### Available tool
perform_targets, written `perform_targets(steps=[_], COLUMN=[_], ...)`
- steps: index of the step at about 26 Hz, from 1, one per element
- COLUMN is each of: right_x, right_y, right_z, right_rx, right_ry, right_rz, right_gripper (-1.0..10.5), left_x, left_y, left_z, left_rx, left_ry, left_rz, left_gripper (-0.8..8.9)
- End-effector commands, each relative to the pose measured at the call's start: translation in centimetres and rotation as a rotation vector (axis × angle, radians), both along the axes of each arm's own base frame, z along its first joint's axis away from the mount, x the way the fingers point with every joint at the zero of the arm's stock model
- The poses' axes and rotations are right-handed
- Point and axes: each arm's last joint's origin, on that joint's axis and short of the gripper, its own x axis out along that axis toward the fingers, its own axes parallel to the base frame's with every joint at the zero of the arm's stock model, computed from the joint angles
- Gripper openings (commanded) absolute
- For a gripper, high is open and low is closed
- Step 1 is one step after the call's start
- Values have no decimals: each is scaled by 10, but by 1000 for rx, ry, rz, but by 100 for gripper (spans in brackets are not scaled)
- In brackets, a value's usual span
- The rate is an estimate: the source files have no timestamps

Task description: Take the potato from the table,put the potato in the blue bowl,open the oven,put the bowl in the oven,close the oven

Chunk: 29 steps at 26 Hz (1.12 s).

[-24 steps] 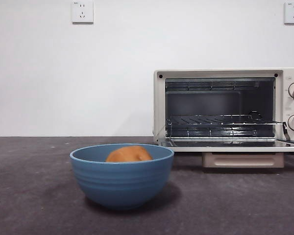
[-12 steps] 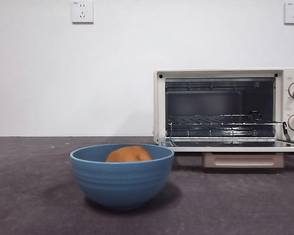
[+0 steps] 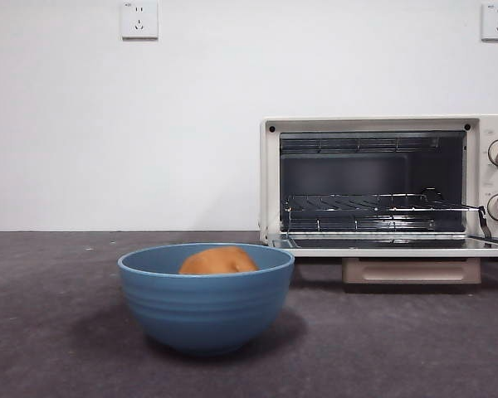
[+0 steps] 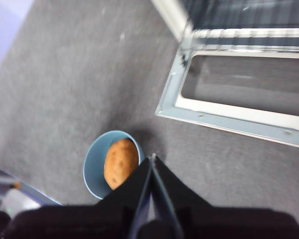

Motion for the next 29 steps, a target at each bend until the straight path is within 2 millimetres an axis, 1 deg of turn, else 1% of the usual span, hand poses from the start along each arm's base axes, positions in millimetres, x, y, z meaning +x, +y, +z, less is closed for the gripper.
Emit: perform_targets(steps=[1,5,8,9,10,12,14,16,18,23,26,29], right_x=[11,28,44,49,55,64,71,76,80,85,88,91], right_y=[32,73,114,123,133,146,154,158,160,165,168,171], right_z=[-11,-33,-62,-69,-76,-85,-94,-106,-116,-136,-152,-165], right_rx=[-43,-83,-168,-203,-245,-300,-326,-374,-410,-457,-502,-512], right_ry=[35,121,229,243,250,282,310,326,352,402,437,471], right_rz=[46,123,196,198,193,187,195,178,174,205,251,274], right_gripper=[16,103,105,106,143,279,290,289,287,284,284,279], left_x=[-1,-6,-11,-13,-14,-16,-16,-14,-13,-13,-13,-13], left_y=[9,23,39,42,46,51,55,57,58,58,58,58], left_z=[-12,-29,-49,-54,-60,-71,-81,-87,-87,-87,-87,-87], left_rx=[-29,-52,-78,-83,-90,-106,-109,-98,-94,-94,-94,-94], left_ry=[4,46,92,103,116,148,172,183,176,176,176,176], left_rz=[60,102,156,174,196,217,236,264,267,270,270,270], left_gripper=[-6,-7,-7,-7,-8,-8,-8,-8,-8,-8,-8,-8])
